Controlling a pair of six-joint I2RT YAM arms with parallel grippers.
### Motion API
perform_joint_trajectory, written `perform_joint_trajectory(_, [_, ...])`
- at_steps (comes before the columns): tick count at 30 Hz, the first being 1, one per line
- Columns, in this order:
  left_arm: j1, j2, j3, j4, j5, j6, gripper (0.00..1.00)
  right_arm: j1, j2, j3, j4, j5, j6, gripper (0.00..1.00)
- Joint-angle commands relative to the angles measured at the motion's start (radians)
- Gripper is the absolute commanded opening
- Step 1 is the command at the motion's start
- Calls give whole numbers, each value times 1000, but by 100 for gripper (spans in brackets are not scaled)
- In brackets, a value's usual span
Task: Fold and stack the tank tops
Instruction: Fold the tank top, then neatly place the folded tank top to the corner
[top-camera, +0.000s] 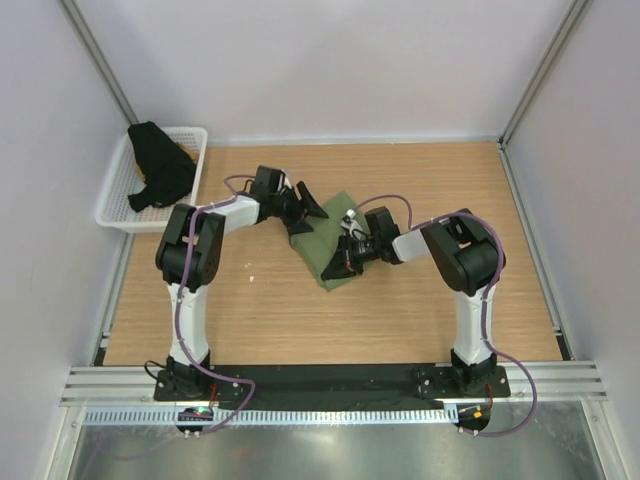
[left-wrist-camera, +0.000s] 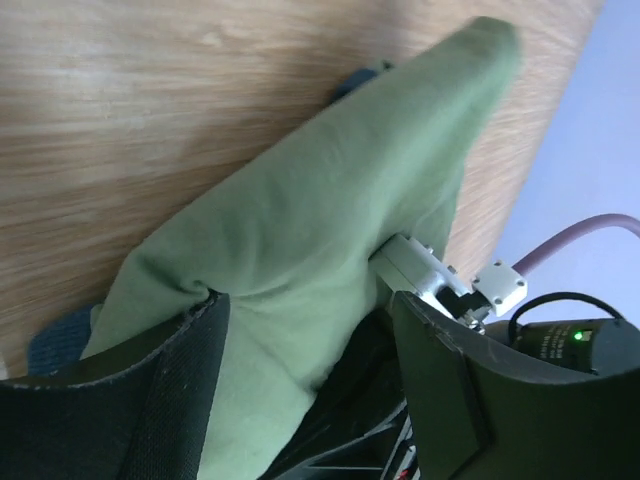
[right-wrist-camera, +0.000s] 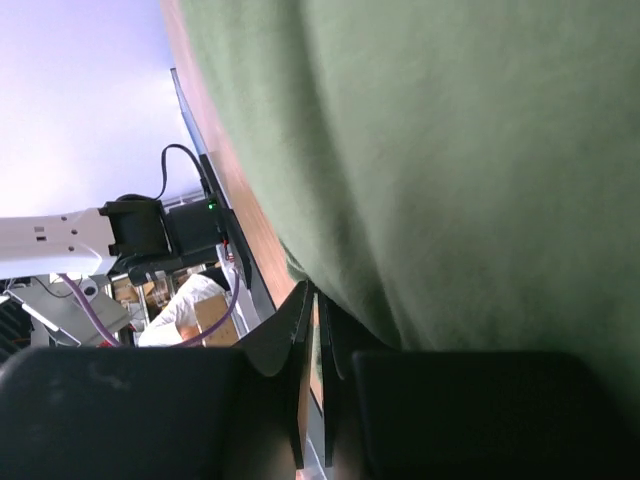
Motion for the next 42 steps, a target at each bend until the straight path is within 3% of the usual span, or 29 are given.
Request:
perform_joint_trajectory(1, [25, -4, 25, 13, -13, 24, 69, -2, -12, -54, 17, -3, 3, 12])
perform_joint_trajectory(6, [40, -54, 35, -34, -35, 64, 69, -3, -121, -119, -9, 11, -31, 19])
perform_joint_trajectory(14, [40, -281, -49, -48, -40, 98, 76, -73, -369, -82, -278, 189, -155, 60])
perform_joint_trajectory(18, [36, -440, -154, -80, -95, 123, 77, -143, -501, -137, -328, 333, -137, 71])
perform_joint_trajectory(22, [17, -641, -309, -73, -183, 115, 77, -178, -602, -185, -360, 558, -86, 71])
perform_joint_trajectory(25, [11, -735, -432, -57, -214, 107, 77, -192, -607, -170, -385, 626, -88, 69])
perform_joint_trajectory(31, [6, -956, -641, -63, -265, 153, 78, -209, -498, 42, -546, 809, -229, 66])
perform_joint_trajectory(35, [8, -1065, -713, -109, -319, 192, 78, -221, -394, 117, -563, 824, -243, 66])
perform_joint_trajectory(41, [8, -1224, -842, -76, -345, 207, 78, -227, -198, 241, -535, 722, -272, 66])
perform_joint_trajectory(42, [8, -1244, -853, -67, -351, 216, 78, -227, -181, 269, -526, 693, -276, 60])
